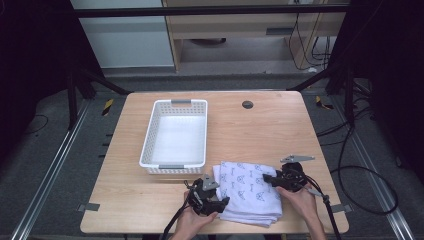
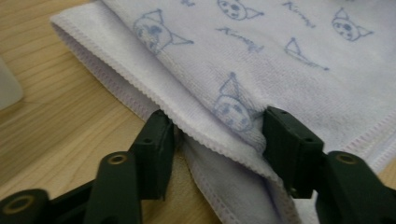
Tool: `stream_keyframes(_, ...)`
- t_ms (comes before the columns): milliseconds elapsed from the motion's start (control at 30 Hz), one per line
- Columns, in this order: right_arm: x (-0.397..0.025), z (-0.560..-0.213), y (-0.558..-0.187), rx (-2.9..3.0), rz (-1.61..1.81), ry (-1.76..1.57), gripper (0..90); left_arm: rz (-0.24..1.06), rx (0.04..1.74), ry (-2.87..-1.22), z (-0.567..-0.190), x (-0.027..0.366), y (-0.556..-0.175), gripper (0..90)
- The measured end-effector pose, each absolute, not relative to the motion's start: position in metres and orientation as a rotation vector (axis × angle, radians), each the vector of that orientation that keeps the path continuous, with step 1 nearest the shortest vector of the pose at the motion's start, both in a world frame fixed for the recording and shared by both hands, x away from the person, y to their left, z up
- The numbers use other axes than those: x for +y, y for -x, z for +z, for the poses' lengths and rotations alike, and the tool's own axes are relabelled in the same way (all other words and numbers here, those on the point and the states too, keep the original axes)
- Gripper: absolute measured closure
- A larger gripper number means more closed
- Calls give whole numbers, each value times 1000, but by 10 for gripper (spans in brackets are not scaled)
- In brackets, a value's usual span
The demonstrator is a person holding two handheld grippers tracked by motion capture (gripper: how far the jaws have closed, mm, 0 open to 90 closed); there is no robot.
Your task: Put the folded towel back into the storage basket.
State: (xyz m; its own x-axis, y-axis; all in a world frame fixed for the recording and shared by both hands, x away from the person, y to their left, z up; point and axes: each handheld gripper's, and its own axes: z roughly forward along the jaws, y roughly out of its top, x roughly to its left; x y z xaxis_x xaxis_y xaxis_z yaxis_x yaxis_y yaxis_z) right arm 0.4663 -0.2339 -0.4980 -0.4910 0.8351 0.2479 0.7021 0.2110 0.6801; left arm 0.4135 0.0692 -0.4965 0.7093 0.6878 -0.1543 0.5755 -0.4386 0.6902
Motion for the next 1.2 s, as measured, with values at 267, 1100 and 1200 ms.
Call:
stream_keyframes(267,-230,-497,-466,2310,1143,-1467,647,115,957,-2146,-496,70,-413,624)
stream_keyframes(1100,-229,-469,-457,2279,1182,-1421,678,192,888,-2074,-472,72,-399,747)
stream_keyframes(1200,-230,-464,-455,2262,1210,-1403,678,202,882,-2069,-468,73,-397,748)
